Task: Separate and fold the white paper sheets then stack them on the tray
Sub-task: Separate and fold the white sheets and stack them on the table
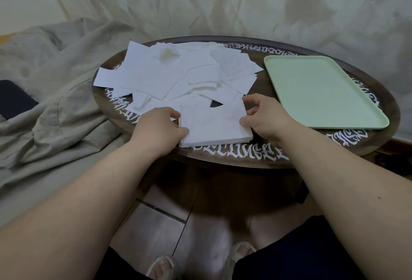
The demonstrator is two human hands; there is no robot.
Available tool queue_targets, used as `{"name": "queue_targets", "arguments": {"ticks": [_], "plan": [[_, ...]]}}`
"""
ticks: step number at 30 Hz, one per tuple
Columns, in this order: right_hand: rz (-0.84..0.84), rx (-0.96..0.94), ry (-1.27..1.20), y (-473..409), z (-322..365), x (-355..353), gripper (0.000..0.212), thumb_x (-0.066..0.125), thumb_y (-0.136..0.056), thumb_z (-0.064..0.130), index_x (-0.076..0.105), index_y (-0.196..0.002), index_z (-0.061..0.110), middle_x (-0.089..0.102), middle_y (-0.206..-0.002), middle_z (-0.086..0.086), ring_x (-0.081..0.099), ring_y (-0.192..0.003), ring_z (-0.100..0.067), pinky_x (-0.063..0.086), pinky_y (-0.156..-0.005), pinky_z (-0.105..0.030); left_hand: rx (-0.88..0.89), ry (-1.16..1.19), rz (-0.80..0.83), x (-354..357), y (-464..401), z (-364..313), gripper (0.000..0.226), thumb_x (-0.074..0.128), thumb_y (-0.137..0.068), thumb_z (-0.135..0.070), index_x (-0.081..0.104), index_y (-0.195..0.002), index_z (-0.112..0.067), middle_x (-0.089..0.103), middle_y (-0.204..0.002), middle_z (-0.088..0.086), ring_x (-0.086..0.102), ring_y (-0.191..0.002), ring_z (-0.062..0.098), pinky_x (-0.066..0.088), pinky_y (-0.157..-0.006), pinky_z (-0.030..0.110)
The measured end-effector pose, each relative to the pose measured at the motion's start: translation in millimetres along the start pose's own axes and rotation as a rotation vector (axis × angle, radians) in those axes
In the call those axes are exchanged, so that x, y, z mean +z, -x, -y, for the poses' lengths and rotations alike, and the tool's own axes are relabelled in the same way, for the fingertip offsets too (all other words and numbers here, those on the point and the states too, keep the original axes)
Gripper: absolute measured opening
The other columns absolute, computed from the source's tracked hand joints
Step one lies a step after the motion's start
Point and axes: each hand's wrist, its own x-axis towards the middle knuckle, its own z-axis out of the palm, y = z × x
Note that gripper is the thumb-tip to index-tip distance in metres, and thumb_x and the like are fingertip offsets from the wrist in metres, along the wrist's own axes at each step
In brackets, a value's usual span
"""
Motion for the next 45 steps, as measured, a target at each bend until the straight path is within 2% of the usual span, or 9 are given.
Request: {"name": "queue_targets", "arguments": {"ticks": [4, 9, 16, 21, 25, 30, 32, 35, 45], "plan": [[-0.009, -0.067, 0.103, 1, 1, 0, 0.054, 0.060, -0.085, 0.004, 0.050, -0.136, 0.019, 0.066, -0.092, 0.001, 0.061, -0.083, -0.011, 0.044, -0.068, -0.018, 0.024, -0.046, -0.022, 1, 1, -1, 0.049, 0.069, -0.083, -0.025, 0.058, -0.130, -0.017, 0.071, -0.107, -0.002, 0.060, -0.114, 0.020, 0.044, -0.094, 0.031], [-0.011, -0.108, 0.181, 1, -2, 2, 0.057, 0.060, -0.086, 0.009, 0.045, -0.140, 0.019, 0.067, -0.103, -0.002, 0.059, -0.092, -0.014, 0.038, -0.077, -0.021, 0.044, -0.110, -0.024, 3, 4, -1, 0.051, 0.065, -0.086, -0.025, 0.052, -0.135, -0.020, 0.065, -0.091, -0.010, 0.059, -0.111, 0.019, 0.042, -0.088, 0.031], [-0.007, -0.123, 0.203, -2, -6, 1, 0.057, 0.062, -0.085, 0.010, 0.046, -0.140, 0.020, 0.067, -0.099, -0.001, 0.058, -0.091, -0.013, 0.037, -0.067, -0.015, 0.021, -0.098, -0.006, 1, 3, -1, 0.050, 0.063, -0.087, -0.024, 0.052, -0.136, -0.020, 0.064, -0.091, -0.010, 0.059, -0.111, 0.019, 0.043, -0.089, 0.032], [-0.006, -0.135, 0.241, -3, -7, 2, 0.057, 0.062, -0.086, 0.011, 0.046, -0.140, 0.019, 0.066, -0.100, -0.001, 0.057, -0.092, -0.014, 0.037, -0.077, -0.021, 0.018, -0.102, 0.003, 0, 2, -1, 0.052, 0.063, -0.087, -0.023, 0.051, -0.137, -0.019, 0.068, -0.099, -0.006, 0.058, -0.114, 0.020, 0.043, -0.092, 0.032], [-0.034, -0.151, 0.287, -5, -9, 5, 0.056, 0.063, -0.085, 0.013, 0.047, -0.138, 0.019, 0.064, -0.101, 0.001, 0.058, -0.094, -0.015, 0.037, -0.078, -0.022, 0.042, -0.099, -0.006, 1, 4, 0, 0.057, 0.064, -0.086, -0.022, 0.046, -0.140, -0.020, 0.065, -0.087, -0.010, 0.059, -0.110, 0.021, 0.043, -0.091, 0.032], [-0.099, -0.365, 0.529, 2, -3, 3, 0.042, 0.070, -0.083, 0.026, 0.059, -0.122, 0.020, 0.053, -0.108, 0.002, 0.053, -0.096, -0.017, 0.040, -0.081, -0.028, 0.174, -0.098, -0.048, 5, 5, 6, 0.060, 0.069, -0.083, -0.029, 0.050, -0.140, -0.029, 0.047, -0.137, 0.000, 0.057, -0.114, 0.020, 0.042, -0.098, 0.032], [0.000, -0.480, 0.586, 7, 4, 1, 0.028, 0.074, -0.079, 0.034, 0.065, -0.103, 0.023, 0.048, -0.096, 0.008, 0.046, -0.090, -0.013, 0.036, -0.078, -0.028, 0.250, -0.106, -0.016, 6, 4, 7, 0.046, 0.068, -0.086, -0.028, 0.060, -0.131, -0.030, 0.046, -0.141, -0.003, 0.054, -0.118, 0.018, 0.039, -0.099, 0.030], [0.155, -0.539, 0.725, 9, 9, -1, 0.022, 0.074, -0.080, 0.037, 0.067, -0.094, 0.022, 0.053, -0.100, 0.005, 0.049, -0.092, -0.013, 0.041, -0.080, -0.030, 0.315, -0.159, 0.063, 7, 3, 11, 0.034, 0.064, -0.090, -0.026, 0.065, -0.124, -0.031, 0.049, -0.143, -0.006, 0.047, -0.126, 0.019, 0.036, -0.103, 0.031], [0.169, -0.490, 0.628, 11, -8, -21, 0.015, 0.077, -0.079, 0.028, 0.071, -0.090, 0.019, 0.063, -0.093, 0.004, 0.060, -0.077, -0.007, 0.045, -0.072, -0.022, 0.346, -0.189, 0.124, 9, -2, 15, 0.040, 0.054, -0.093, -0.013, 0.063, -0.127, -0.032, 0.044, -0.150, -0.008, 0.037, -0.138, 0.017, 0.028, -0.111, 0.028]]}}
